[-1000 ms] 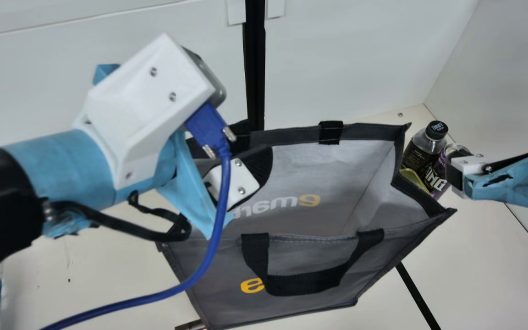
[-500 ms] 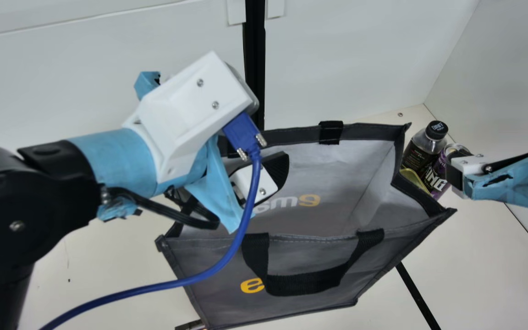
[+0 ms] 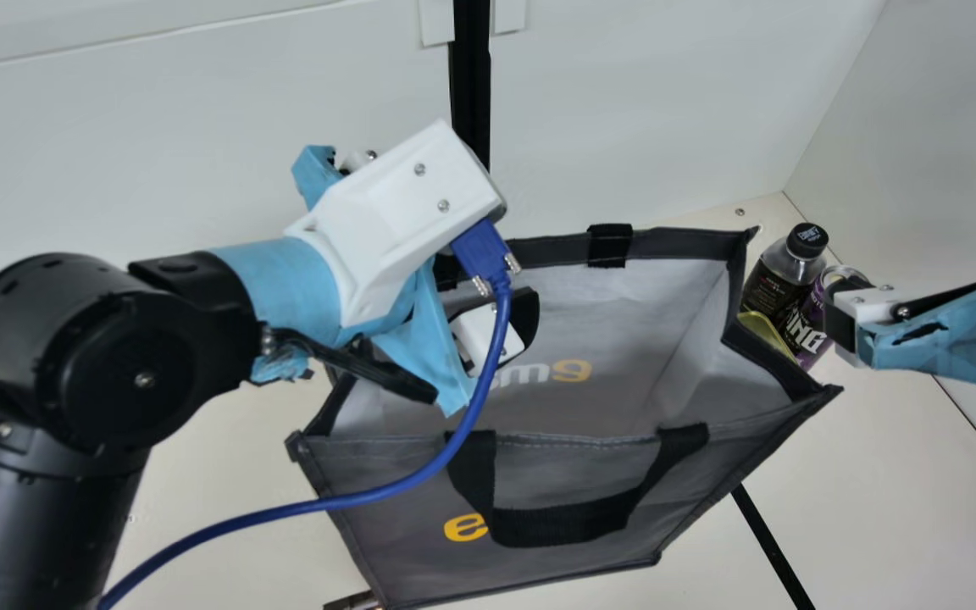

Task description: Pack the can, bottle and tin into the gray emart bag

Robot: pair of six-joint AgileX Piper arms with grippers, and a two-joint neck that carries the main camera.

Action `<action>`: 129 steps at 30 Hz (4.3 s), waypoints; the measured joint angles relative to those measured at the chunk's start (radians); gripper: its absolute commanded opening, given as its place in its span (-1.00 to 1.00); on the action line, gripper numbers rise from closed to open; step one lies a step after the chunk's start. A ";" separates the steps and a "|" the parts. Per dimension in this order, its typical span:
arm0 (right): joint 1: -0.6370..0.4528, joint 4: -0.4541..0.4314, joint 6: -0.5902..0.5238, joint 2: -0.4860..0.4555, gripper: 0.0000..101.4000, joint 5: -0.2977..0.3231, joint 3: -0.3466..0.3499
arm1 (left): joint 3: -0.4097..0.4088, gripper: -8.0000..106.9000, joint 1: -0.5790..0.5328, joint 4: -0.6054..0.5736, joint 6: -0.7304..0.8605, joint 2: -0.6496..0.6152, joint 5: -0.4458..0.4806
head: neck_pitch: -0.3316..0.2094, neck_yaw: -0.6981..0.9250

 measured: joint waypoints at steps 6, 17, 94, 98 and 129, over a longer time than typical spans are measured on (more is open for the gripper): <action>0.000 0.000 0.000 0.000 0.79 0.000 0.000 | 0.000 0.59 -0.007 0.017 0.006 0.017 0.000 | 0.000 0.000; 0.000 0.000 0.000 0.000 0.79 0.000 0.000 | 0.013 -0.68 -0.019 0.047 0.001 0.022 0.000 | 0.000 0.000; 0.000 0.000 0.000 0.000 0.79 0.000 0.000 | 0.576 -0.68 -0.006 1.168 -0.876 -0.457 -0.033 | 0.000 0.000; 0.000 0.000 0.000 0.000 0.79 0.000 0.000 | 0.661 -0.68 -0.026 1.256 -0.948 -0.493 -0.027 | 0.000 0.000; 0.000 0.000 0.000 0.000 0.79 0.000 0.000 | 1.148 -0.68 -0.136 1.508 -1.353 -0.569 -0.002 | 0.000 0.000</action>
